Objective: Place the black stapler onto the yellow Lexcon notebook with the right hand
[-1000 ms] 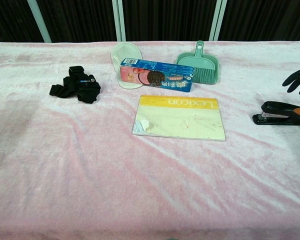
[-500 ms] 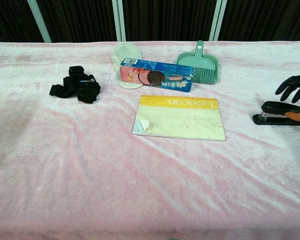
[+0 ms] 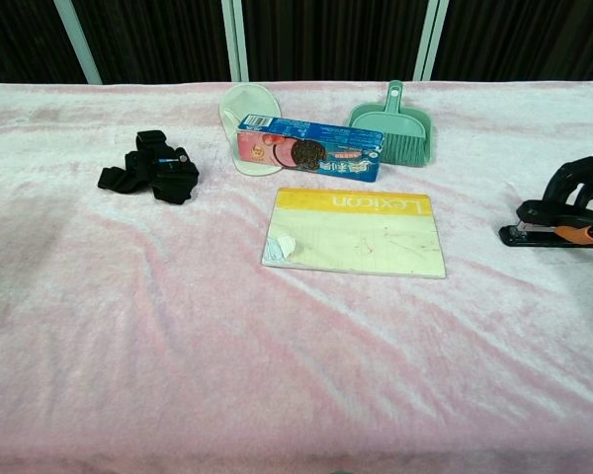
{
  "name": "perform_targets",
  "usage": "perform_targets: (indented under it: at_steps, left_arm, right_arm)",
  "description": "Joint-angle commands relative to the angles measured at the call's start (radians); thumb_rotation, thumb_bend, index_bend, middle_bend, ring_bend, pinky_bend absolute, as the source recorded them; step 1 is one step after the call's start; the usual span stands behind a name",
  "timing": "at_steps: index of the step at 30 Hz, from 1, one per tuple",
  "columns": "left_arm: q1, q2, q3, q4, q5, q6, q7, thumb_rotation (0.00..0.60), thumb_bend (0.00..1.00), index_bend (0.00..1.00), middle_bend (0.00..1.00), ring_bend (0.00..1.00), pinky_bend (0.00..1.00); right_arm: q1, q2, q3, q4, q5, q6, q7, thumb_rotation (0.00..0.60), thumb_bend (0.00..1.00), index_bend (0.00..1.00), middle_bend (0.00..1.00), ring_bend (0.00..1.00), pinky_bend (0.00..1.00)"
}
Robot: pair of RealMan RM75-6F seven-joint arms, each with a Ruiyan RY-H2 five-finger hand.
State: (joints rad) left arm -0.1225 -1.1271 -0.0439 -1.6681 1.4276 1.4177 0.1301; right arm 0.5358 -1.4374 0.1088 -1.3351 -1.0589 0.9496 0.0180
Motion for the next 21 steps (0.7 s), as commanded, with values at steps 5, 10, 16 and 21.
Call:
perform_targets:
  at_steps: [5, 10, 16, 21]
  left_arm:
    - [0.000, 0.001, 0.000, -0.003, -0.003, -0.001, 0.003, 0.600, 0.32, 0.12, 0.01, 0.00, 0.00]
    - [0.000, 0.001, -0.001, -0.005, -0.005, -0.002, 0.003, 0.600, 0.32, 0.12, 0.01, 0.00, 0.00]
    - [0.000, 0.002, 0.000, -0.007, -0.006, -0.003, 0.004, 0.600, 0.32, 0.12, 0.01, 0.00, 0.00]
    - [0.000, 0.002, 0.000, -0.008, -0.005, -0.002, 0.002, 0.600, 0.32, 0.12, 0.01, 0.00, 0.00]
  right_arm:
    - [-0.005, -0.021, -0.003, 0.037, -0.041, 0.003, 0.022, 0.600, 0.29, 0.51, 0.47, 0.45, 0.27]
    - [-0.009, -0.030, -0.004, 0.058, -0.080, 0.018, 0.042, 0.600, 0.30, 0.53, 0.48, 0.47, 0.29]
    - [-0.009, -0.014, 0.009, 0.032, -0.123, 0.047, 0.065, 0.600, 0.30, 0.53, 0.48, 0.47, 0.29]
    - [0.009, 0.056, 0.038, -0.097, -0.119, 0.017, 0.076, 0.600, 0.30, 0.53, 0.48, 0.47, 0.29]
